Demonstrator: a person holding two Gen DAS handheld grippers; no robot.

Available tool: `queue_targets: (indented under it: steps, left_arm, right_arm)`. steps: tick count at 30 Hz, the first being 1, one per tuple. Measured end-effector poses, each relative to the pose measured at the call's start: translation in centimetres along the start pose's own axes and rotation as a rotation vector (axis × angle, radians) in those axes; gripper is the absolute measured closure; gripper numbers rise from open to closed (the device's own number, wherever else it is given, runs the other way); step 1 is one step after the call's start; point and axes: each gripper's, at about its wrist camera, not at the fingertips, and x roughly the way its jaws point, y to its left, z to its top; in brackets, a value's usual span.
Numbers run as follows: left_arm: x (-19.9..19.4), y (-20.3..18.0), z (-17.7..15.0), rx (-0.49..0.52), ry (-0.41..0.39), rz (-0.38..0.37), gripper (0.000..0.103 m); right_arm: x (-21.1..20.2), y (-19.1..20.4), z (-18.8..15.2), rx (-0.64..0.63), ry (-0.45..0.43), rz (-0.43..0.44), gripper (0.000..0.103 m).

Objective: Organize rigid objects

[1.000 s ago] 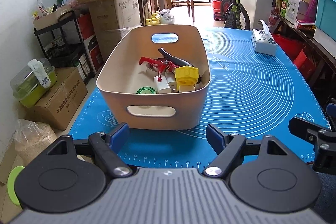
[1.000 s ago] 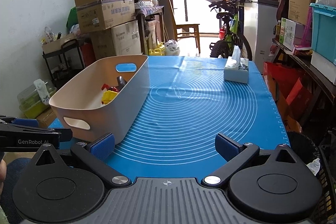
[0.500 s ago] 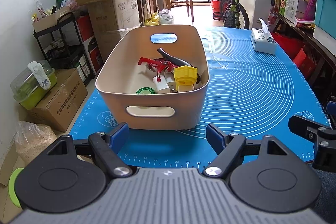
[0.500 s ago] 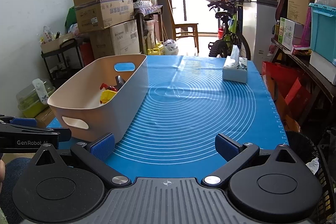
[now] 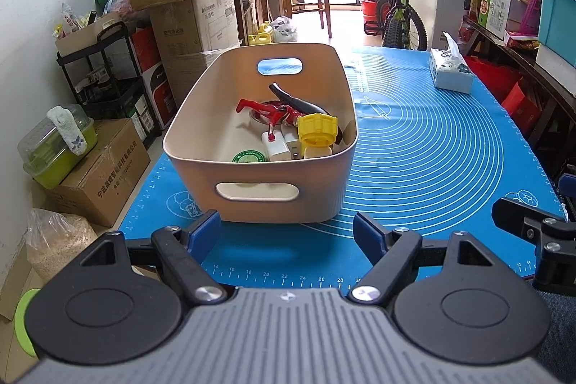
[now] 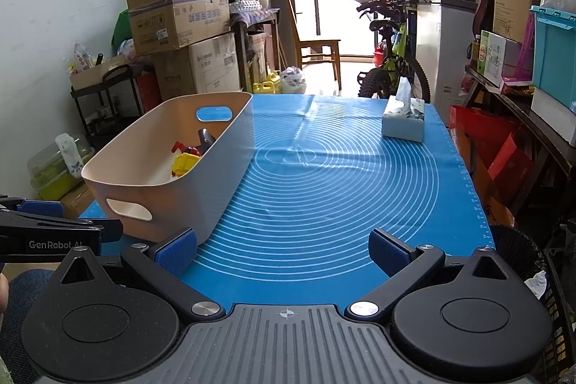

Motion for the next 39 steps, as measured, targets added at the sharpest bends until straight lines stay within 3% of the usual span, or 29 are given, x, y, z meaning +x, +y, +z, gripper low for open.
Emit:
queue_targets:
  steps: [39]
  left_arm:
    - [0.11, -0.33, -0.06, 0.015, 0.000, 0.000, 0.022]
  right_arm:
    - [0.53, -0.13, -0.44, 0.004, 0.015, 0.000, 0.003]
